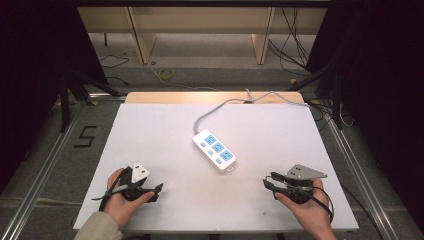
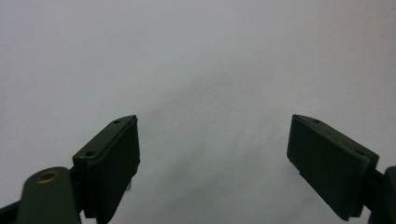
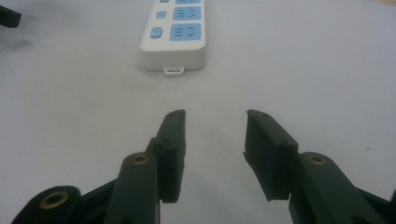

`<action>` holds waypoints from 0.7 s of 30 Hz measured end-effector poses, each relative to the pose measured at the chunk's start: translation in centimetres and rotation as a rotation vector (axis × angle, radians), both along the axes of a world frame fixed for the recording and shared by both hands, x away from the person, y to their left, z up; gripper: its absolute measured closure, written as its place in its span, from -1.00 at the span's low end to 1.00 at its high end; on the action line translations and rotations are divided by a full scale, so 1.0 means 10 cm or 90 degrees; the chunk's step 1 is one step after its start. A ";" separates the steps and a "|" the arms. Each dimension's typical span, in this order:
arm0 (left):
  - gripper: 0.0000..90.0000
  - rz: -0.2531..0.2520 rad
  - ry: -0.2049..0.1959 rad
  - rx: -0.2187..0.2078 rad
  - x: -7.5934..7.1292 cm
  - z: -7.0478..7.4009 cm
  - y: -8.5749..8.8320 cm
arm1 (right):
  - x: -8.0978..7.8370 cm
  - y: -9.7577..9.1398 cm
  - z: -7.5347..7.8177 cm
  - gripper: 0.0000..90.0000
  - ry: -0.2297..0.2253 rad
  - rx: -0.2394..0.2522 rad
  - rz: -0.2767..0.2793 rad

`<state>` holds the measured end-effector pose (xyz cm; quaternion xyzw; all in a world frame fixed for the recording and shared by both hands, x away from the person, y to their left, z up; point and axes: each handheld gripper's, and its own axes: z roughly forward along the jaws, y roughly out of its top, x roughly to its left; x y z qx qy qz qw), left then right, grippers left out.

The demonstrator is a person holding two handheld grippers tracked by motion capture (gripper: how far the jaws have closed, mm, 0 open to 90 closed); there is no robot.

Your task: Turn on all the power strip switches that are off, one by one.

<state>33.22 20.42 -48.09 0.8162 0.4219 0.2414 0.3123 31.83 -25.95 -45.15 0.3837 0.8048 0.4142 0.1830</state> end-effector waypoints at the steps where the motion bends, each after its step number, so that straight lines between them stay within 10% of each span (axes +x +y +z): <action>1: -0.62 0.000 0.000 0.001 0.00 0.00 0.00 | 0.00 0.00 0.01 0.36 0.002 -0.002 0.002; 21: -0.62 0.001 -0.005 -0.001 0.00 0.00 0.00 | 0.06 0.11 0.11 1.00 0.048 -0.068 0.026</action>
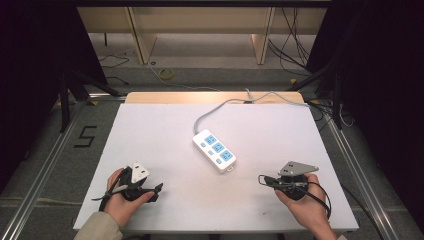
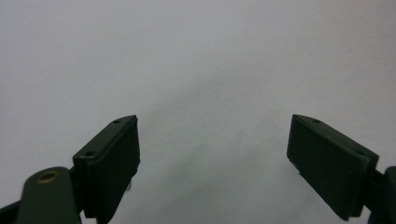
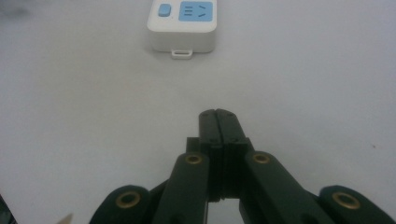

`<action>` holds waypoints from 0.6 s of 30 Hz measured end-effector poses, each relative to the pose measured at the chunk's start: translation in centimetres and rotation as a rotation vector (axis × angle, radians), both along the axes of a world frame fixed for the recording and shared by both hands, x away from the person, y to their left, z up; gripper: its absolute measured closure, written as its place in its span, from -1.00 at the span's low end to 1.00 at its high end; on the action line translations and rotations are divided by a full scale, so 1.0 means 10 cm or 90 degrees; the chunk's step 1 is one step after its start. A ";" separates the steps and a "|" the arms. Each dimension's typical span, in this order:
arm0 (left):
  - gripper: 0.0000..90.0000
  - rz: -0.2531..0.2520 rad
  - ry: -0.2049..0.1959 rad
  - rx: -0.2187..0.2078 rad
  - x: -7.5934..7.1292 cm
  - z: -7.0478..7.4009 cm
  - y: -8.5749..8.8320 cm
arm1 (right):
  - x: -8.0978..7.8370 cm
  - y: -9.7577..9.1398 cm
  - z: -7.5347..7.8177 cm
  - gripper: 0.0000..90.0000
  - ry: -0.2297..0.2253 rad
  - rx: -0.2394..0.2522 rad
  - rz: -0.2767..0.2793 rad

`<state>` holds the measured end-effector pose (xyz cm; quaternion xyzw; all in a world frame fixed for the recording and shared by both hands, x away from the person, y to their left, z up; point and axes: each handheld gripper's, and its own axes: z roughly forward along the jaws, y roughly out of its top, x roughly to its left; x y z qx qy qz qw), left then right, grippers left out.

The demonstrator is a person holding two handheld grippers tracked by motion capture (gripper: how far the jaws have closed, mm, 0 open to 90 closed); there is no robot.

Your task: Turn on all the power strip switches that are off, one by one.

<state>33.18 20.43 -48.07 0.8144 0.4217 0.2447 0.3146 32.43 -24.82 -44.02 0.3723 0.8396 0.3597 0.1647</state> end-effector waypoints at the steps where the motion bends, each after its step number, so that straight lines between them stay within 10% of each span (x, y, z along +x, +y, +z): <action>1: -0.62 0.000 -0.001 0.001 0.00 0.00 0.00 | 0.00 0.01 0.00 1.00 0.001 0.000 0.000; 18: -0.62 0.002 0.002 0.000 0.01 -0.01 0.00 | 0.09 0.11 0.07 1.00 0.025 -0.009 0.005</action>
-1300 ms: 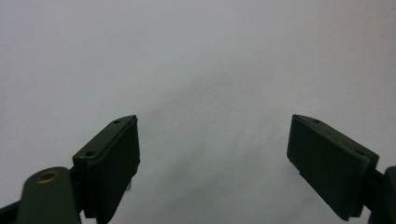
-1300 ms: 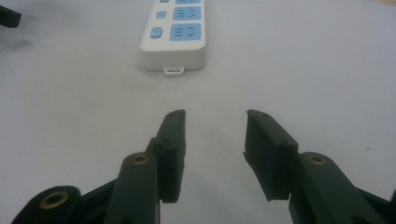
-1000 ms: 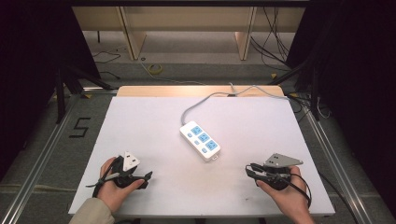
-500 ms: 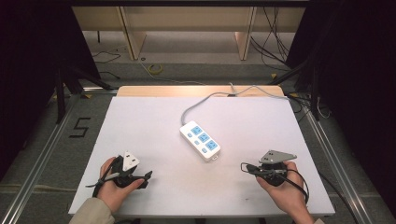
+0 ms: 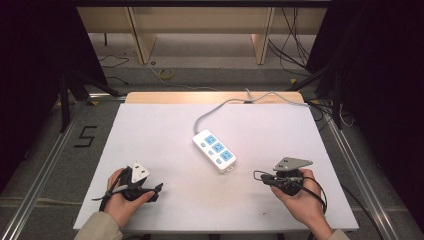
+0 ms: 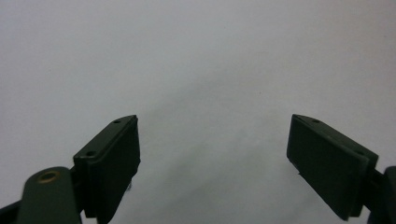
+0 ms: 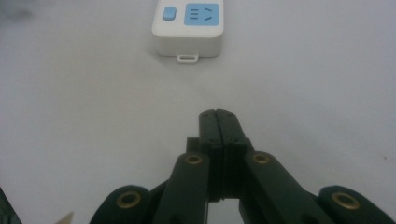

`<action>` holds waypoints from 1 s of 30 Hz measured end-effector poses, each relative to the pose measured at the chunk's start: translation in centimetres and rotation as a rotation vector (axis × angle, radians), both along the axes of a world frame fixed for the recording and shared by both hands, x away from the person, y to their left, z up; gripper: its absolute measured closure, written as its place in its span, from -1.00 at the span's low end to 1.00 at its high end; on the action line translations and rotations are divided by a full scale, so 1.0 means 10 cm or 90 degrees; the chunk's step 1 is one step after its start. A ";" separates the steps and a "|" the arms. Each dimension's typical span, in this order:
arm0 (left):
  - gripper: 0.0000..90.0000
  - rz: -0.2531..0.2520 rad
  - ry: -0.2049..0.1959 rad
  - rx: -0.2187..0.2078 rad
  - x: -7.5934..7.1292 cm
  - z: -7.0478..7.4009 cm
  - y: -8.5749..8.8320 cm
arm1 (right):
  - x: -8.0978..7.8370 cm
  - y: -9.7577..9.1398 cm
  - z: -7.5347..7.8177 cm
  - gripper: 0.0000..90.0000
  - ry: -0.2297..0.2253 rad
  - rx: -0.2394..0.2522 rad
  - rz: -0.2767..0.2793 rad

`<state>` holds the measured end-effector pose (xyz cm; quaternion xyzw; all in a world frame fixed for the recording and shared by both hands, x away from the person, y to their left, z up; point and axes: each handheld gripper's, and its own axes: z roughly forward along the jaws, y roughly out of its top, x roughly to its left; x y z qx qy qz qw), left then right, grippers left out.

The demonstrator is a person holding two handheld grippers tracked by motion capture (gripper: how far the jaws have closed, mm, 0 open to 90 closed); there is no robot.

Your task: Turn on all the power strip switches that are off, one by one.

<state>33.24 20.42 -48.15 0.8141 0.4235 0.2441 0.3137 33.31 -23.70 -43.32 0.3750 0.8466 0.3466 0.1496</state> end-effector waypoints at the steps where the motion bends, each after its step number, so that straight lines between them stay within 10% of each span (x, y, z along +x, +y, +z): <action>1: -0.62 0.000 0.000 0.000 0.00 0.00 0.00 | 0.01 0.01 0.00 1.00 0.000 -0.001 0.002; 30: -0.61 -0.004 -0.002 0.003 0.00 0.00 0.00 | 0.21 0.29 0.15 1.00 0.000 -0.022 0.033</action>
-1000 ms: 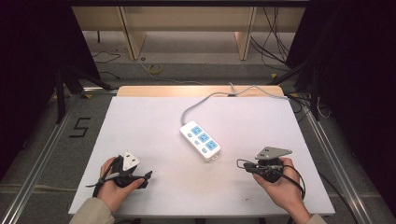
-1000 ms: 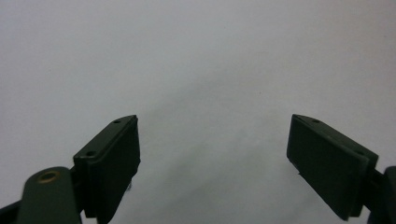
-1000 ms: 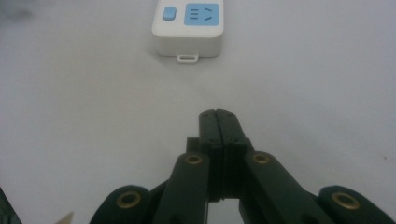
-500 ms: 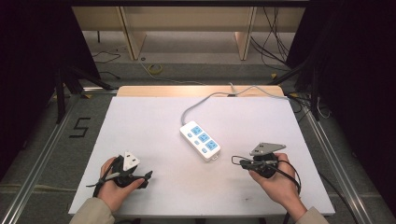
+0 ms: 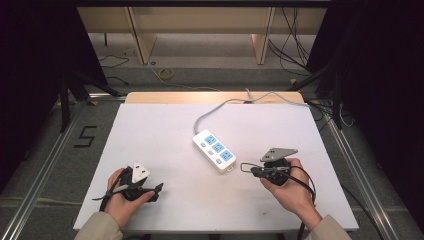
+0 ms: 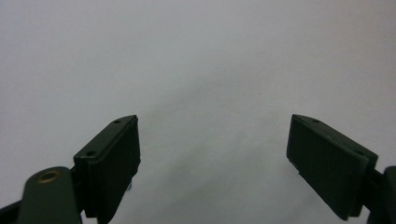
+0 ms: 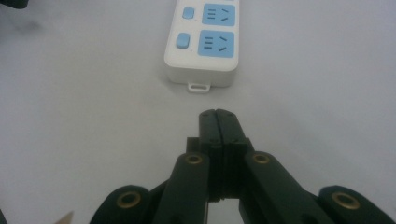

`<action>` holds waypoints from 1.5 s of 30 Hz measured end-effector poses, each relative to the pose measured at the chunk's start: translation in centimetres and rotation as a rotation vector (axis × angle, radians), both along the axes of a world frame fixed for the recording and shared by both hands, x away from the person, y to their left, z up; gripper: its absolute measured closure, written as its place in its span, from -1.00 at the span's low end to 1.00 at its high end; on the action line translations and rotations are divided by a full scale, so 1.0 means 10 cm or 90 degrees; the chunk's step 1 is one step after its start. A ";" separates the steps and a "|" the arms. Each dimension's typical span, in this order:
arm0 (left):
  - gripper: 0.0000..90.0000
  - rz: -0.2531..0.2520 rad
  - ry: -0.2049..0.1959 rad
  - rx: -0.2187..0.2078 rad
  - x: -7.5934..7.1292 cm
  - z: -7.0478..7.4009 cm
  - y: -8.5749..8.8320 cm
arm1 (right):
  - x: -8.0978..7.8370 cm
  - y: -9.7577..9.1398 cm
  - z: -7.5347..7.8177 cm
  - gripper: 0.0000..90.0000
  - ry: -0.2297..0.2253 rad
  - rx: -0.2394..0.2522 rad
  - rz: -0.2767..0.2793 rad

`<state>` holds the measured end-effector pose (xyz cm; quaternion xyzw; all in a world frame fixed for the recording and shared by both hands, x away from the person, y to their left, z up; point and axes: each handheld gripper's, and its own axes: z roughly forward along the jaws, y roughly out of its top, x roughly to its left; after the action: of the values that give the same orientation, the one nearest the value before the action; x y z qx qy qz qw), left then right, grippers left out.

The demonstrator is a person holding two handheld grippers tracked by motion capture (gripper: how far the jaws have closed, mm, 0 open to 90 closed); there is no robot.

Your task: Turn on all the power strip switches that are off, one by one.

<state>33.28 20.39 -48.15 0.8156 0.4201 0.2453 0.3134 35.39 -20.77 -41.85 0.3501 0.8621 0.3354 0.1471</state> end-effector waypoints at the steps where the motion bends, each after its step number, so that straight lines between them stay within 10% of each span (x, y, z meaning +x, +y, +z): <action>1: -0.61 0.000 0.000 0.002 0.00 0.00 0.00 | 0.01 0.02 0.00 1.00 0.002 0.000 0.000; 45: -0.60 -0.002 -0.003 -0.003 0.00 0.00 -0.01 | 0.36 0.44 0.11 1.00 0.000 -0.023 0.025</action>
<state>33.30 20.26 -48.13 0.8150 0.4188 0.2456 0.3165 38.94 -16.40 -40.71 0.3302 0.8748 0.3228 0.1466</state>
